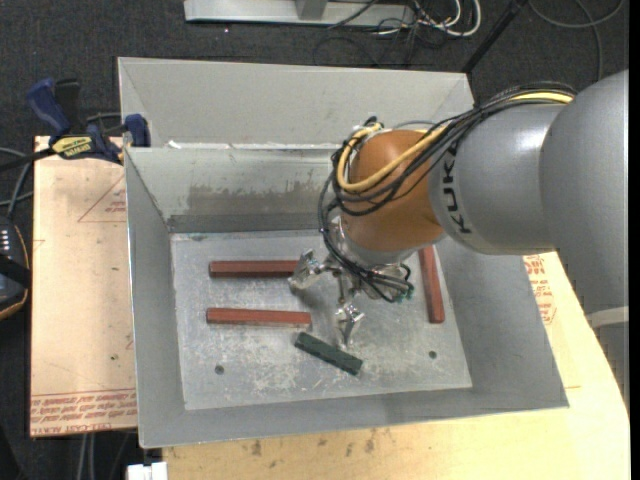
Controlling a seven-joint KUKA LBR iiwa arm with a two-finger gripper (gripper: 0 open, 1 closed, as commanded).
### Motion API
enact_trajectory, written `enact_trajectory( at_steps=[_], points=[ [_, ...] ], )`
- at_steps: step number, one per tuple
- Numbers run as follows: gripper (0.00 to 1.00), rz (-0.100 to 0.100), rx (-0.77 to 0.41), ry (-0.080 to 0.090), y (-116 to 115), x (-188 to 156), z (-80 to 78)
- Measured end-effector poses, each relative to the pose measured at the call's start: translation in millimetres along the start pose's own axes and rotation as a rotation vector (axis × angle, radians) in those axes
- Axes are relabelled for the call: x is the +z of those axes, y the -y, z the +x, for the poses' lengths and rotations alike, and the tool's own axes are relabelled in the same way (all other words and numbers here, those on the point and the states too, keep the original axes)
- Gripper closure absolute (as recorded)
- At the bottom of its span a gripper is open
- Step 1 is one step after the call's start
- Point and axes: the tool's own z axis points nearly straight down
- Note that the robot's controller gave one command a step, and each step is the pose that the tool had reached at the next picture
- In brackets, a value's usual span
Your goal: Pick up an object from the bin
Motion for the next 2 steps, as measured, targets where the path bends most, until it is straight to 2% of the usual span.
enact_trajectory(
  at_steps=[1,2],
  points=[
    [0.0,0.0,0.0,0.0,0,0,-0.1],
    [1.0,-0.006,0.045,-0.009,-108,-10,-1.4]
  ],
)
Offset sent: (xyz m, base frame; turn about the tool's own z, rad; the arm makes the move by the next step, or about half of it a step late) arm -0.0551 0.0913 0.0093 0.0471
